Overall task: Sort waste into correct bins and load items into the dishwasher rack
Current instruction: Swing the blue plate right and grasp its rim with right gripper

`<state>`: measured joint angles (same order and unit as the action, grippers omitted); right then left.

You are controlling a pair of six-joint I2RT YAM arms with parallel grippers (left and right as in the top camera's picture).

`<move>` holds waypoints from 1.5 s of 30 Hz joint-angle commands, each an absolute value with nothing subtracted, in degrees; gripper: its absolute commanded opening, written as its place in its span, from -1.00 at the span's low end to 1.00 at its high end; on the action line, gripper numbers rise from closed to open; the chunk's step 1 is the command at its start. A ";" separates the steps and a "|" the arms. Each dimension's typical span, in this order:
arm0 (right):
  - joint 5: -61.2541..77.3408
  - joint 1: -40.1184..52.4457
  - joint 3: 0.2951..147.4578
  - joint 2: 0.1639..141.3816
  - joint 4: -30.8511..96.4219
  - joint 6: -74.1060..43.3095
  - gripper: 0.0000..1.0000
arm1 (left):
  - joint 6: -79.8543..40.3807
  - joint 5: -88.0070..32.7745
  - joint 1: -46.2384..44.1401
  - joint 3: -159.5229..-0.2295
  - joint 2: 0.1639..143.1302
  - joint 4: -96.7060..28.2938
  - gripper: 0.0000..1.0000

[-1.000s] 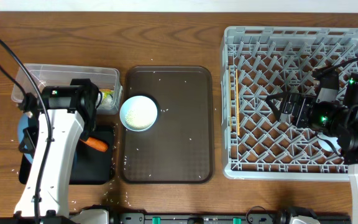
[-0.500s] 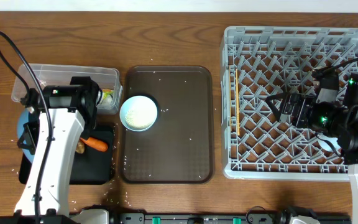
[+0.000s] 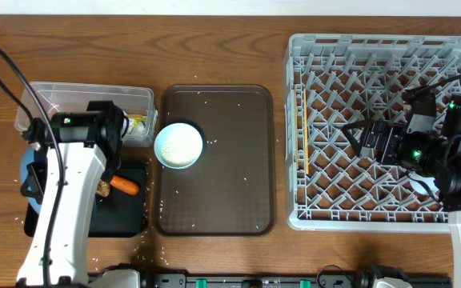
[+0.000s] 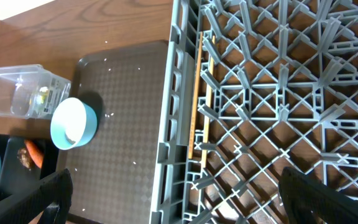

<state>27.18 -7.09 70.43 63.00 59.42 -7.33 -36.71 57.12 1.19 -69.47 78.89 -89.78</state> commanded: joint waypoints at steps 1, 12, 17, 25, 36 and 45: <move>27.24 -6.50 70.87 62.96 59.11 -6.59 0.98 | -38.13 54.52 -0.27 -72.60 74.96 -90.15 -0.88; 34.70 -6.28 70.87 62.96 58.37 -4.19 0.98 | -14.35 10.61 -11.51 -80.29 61.76 -74.61 -0.88; 43.83 -4.01 70.87 62.96 55.61 -4.25 0.94 | -9.96 -2.98 -16.97 -80.27 60.86 -62.63 -0.88; 44.16 5.85 70.87 62.96 52.10 -5.28 0.87 | -8.58 -3.22 -23.11 -80.27 64.73 -57.47 -0.88; 33.01 16.86 70.87 63.83 45.10 -8.14 0.59 | -8.60 -3.25 -27.70 -80.27 64.97 -52.05 -0.88; 23.33 21.80 70.87 66.50 42.19 -8.12 -0.05 | -8.60 -3.18 -31.88 -80.27 64.95 -49.95 -0.88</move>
<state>28.42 21.04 70.43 65.54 42.26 -8.10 -8.95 -2.68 -31.00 -79.53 65.82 -50.52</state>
